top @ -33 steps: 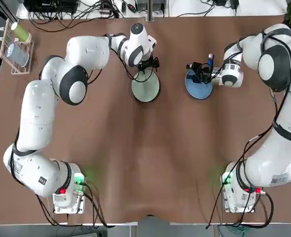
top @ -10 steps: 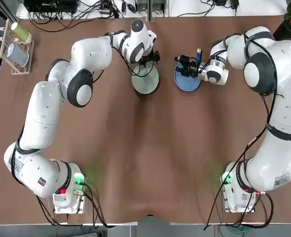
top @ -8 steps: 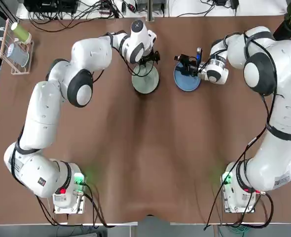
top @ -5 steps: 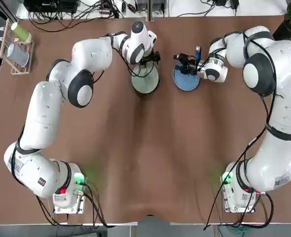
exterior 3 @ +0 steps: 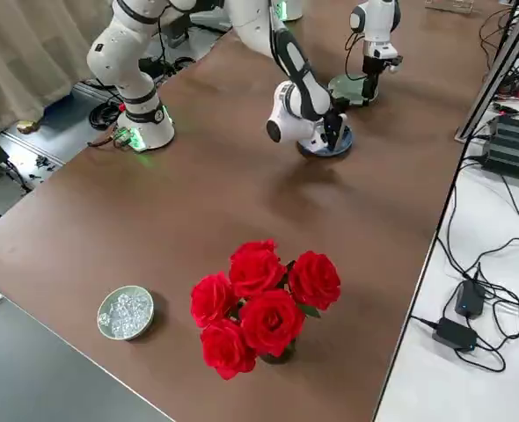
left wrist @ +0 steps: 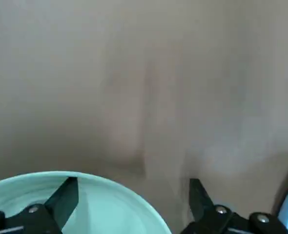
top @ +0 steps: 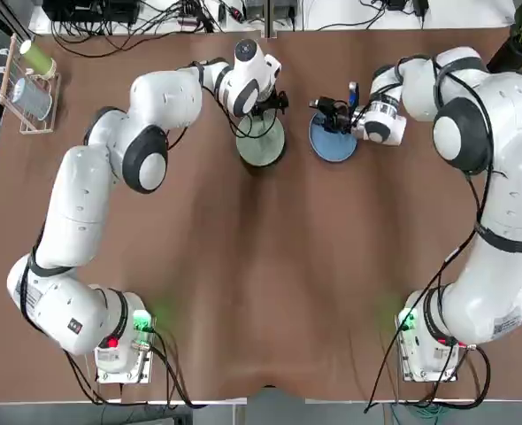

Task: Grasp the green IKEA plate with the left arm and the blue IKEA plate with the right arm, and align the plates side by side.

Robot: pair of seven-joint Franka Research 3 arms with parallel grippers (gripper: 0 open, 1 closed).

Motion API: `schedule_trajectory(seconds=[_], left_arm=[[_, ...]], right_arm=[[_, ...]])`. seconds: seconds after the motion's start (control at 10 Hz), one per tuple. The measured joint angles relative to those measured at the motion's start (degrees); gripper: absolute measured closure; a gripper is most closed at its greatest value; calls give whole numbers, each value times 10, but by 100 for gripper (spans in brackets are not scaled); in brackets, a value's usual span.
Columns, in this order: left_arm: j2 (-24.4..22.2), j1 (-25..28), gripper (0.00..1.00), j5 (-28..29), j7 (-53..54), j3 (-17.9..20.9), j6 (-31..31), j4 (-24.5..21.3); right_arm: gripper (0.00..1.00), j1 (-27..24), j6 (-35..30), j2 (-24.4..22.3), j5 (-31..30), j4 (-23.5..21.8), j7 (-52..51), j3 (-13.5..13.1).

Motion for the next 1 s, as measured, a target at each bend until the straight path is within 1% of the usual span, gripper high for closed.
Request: schedule_trajectory(seconds=[0.5,0.8,1.0], left_arm=[[3,-4,0,0,0,0,15,1],[10,-10,0,0,0,1,42,1],[11,-16,0,0,0,1,45,1]], right_arm=[[4,11,9,2,1,7,0,0],[4,27,9,5,33,9,0,1],[4,43,11,6,46,13,0,1]])
